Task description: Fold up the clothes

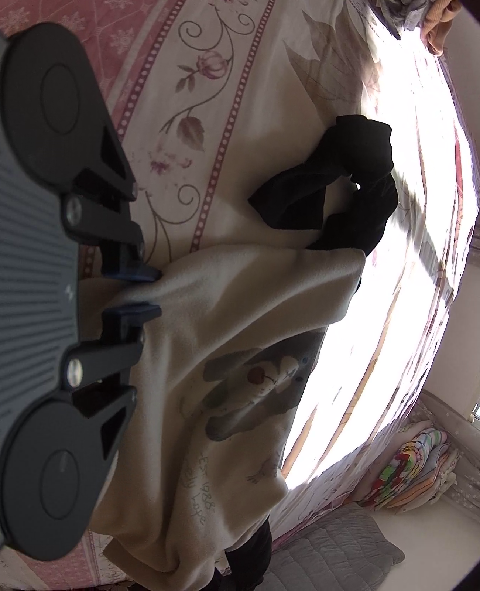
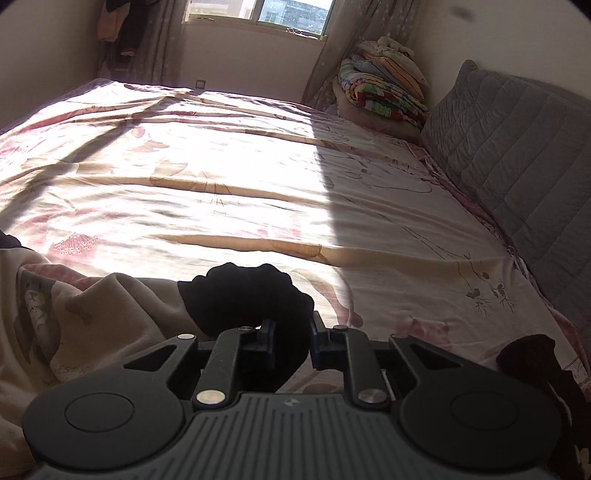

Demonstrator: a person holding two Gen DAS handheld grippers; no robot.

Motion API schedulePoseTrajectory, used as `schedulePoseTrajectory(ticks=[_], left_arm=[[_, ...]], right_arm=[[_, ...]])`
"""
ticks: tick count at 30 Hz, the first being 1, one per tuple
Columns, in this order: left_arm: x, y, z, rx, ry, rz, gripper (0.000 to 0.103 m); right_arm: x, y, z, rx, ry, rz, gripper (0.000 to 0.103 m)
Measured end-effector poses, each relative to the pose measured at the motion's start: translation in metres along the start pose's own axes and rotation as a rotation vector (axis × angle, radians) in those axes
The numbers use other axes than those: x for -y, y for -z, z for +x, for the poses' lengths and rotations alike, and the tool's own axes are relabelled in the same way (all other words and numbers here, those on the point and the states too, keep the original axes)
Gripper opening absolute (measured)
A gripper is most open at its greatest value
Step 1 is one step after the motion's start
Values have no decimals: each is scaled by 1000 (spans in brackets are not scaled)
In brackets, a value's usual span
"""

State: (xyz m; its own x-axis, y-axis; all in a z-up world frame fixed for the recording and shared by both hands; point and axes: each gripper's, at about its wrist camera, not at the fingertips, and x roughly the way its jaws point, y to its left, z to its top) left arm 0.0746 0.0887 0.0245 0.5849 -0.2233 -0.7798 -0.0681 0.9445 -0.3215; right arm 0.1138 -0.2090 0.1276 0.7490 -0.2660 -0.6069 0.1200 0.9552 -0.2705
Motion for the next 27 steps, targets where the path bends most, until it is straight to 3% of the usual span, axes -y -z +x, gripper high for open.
schedulePoseTrajectory(ticks=[5,15,19,27], left_arm=[[-1,-1,1,-7,10,-9,14],[-1,-1,2,-21,28,-14,14],[-2,-2,1,-32,38,-25,15],[-6,1,6,-114,203,-138,23]], right_arm=[[-3,-16,18,12,39,-33,19],[3,-11,65,-108,-3,89,21],[9,3,68,-148,-41,153,34],[36,28,71,-256,-152,341,43]])
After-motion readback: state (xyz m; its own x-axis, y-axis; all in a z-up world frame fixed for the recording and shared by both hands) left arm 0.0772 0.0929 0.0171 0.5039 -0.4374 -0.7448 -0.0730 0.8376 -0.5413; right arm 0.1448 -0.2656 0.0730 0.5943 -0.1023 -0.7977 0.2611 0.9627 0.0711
